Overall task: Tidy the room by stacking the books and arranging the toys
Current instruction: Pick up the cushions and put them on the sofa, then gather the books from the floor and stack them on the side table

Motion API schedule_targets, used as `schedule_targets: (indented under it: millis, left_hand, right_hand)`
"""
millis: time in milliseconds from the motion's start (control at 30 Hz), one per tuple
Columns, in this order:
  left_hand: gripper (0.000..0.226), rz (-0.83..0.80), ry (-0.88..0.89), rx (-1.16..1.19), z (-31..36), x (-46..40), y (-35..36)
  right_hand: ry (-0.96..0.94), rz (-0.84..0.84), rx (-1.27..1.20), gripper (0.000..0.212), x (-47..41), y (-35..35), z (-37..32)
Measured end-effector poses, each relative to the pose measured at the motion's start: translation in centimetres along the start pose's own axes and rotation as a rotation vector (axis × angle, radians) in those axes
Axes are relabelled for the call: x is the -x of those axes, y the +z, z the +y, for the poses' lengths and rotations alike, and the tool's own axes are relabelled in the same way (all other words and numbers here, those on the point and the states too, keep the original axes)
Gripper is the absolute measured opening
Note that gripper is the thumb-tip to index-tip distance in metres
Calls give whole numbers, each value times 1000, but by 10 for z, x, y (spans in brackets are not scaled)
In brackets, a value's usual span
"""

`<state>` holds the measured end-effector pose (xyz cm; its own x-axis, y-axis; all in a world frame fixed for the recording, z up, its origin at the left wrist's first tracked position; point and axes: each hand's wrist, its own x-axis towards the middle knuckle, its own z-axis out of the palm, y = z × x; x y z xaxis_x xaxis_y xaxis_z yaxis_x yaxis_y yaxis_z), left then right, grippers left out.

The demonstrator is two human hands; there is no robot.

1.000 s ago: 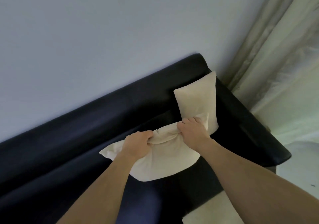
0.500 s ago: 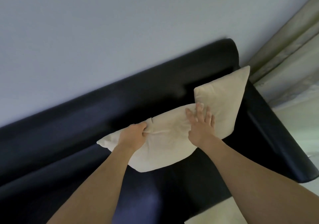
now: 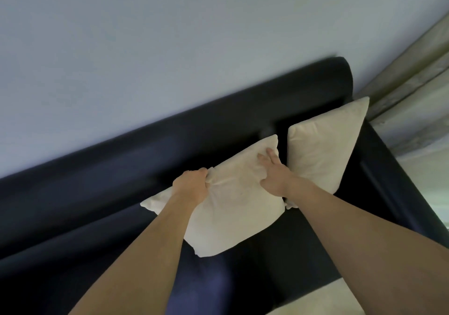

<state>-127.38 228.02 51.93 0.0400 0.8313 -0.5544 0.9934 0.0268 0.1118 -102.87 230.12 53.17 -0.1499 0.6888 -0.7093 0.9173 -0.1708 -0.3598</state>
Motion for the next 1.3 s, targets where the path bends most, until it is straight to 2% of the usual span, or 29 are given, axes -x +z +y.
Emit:
schedule_targets:
  millis: [100,167,267,367,467,600,767,967,1167,1300]
  left_hand:
    - [20,-31,-33,-3,7,3,-3]
    - [33,-23,-22,-85,14,7,-7]
    - [52,96,54,-217,26,11,-7]
    - [54,198,155,-202,53,30,-4]
    - [55,202,237,-202,87,56,3]
    - [58,210,341,-212,130,92,8]
    - [56,269,427,-218,172,130,4]
    - [46,305,506,-218,225,197,22]
    - [43,279,706,-231,299,300,81]
    - [45,234,845,-289,343,368,129]
  right_hand:
    - [4,-28,-31,82,11,14,4]
    - [29,-37,-49,78,23,21,10]
    - [70,-33,-112,76,41,24,17]
    - [119,-5,-192,66,71,24,32]
    - [147,11,-232,59,73,42,85]
    - [167,126,-229,49,154,19,79]
    - [275,243,-289,80,225,24,106]
    - [356,323,-405,81,321,73,158]
    - [424,421,-497,70,437,165,243]
    - [545,433,-579,79,517,224,292]
